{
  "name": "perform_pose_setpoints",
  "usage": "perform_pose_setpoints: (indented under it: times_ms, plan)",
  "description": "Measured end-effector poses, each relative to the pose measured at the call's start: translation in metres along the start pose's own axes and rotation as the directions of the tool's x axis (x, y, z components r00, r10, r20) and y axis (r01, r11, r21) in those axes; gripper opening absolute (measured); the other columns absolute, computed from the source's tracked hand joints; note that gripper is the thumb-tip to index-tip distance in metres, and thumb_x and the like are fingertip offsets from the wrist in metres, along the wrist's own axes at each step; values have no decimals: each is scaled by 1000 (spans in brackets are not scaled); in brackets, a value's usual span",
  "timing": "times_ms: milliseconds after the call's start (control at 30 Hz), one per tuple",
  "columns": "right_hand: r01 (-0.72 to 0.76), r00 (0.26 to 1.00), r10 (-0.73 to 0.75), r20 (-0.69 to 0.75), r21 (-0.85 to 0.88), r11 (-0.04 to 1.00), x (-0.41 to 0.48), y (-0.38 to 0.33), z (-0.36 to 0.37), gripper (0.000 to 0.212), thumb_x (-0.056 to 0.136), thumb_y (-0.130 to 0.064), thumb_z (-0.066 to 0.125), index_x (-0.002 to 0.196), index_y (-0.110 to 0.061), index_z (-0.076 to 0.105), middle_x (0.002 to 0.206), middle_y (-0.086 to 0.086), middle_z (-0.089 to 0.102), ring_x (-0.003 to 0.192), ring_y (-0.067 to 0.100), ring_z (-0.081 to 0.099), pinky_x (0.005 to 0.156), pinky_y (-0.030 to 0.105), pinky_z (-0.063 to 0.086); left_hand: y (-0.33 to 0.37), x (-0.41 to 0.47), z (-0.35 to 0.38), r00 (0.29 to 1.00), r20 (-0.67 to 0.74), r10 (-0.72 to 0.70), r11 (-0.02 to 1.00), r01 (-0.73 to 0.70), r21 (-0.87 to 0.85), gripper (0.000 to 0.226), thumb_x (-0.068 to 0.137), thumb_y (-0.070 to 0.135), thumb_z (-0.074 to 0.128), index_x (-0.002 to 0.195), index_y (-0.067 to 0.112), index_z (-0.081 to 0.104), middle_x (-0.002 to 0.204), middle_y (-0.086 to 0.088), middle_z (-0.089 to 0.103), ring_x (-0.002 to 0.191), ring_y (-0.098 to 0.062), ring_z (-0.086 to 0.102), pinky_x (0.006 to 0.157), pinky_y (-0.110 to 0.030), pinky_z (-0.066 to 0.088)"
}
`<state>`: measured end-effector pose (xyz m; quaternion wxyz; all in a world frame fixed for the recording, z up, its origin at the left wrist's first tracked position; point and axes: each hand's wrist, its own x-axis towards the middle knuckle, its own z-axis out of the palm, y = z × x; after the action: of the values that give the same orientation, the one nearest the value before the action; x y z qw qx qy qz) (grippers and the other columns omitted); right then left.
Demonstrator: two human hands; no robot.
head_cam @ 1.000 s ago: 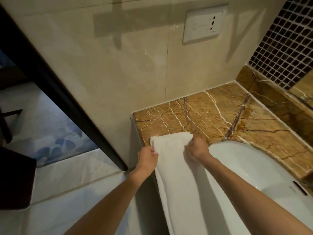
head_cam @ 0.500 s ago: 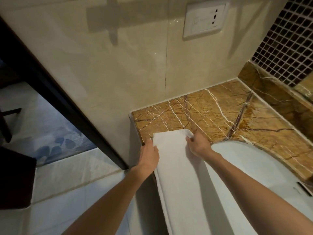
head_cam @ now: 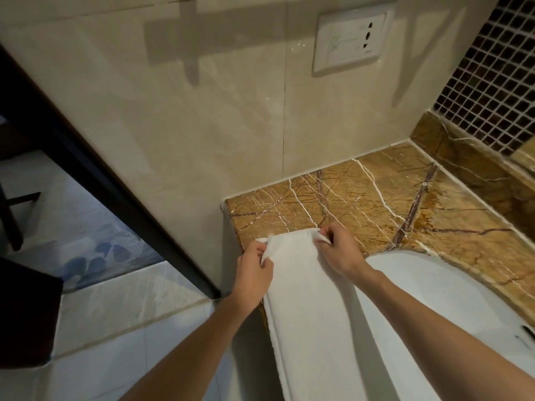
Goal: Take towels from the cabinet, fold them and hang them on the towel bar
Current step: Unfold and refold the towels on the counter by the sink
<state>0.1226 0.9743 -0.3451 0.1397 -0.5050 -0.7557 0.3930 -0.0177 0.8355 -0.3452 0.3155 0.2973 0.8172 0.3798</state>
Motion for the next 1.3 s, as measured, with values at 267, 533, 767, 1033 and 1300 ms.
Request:
perform_pose_setpoints:
  times_ms: [267,533,767,1033,1300]
  plan:
    - [32,990,5,144,-248,968,9,-2,-3,46,87,-18,69,131,-21,55,135,9,41,127,30,41,110,45,36,15,12,-4,994,107,-20,987,37,-158,24,94,14,57,117,10,63,107,-1,68,97,-16,66,87,-40,56]
    - [122,980,-20,197,-519,846,21,-14,-8,33,86,-26,68,118,-19,61,132,7,45,124,28,40,105,41,30,3,20,-1,994,104,-42,999,43,-13,27,95,25,55,121,18,56,120,0,61,112,-20,57,96,-43,51]
    - [249,962,-155,226,-482,840,19,-11,-9,9,92,-17,59,89,-17,51,102,2,54,93,22,50,75,30,36,4,27,-1,993,93,-72,993,62,102,40,96,31,52,132,15,48,131,-6,55,124,-28,49,103,-51,43]
    - [187,978,-118,172,-465,865,29,-14,-2,10,95,-22,53,102,-15,52,116,8,58,104,24,52,78,32,37,22,28,-7,991,92,-100,981,82,175,52,100,25,44,148,11,28,151,-8,35,141,-27,30,115,-44,28]
    - [118,983,-172,-61,-506,854,9,-9,19,44,95,-32,52,130,-8,41,128,17,48,115,31,48,99,44,43,11,11,7,991,-113,74,952,-37,303,50,98,26,47,143,14,29,138,-8,46,122,-26,49,102,-40,41]
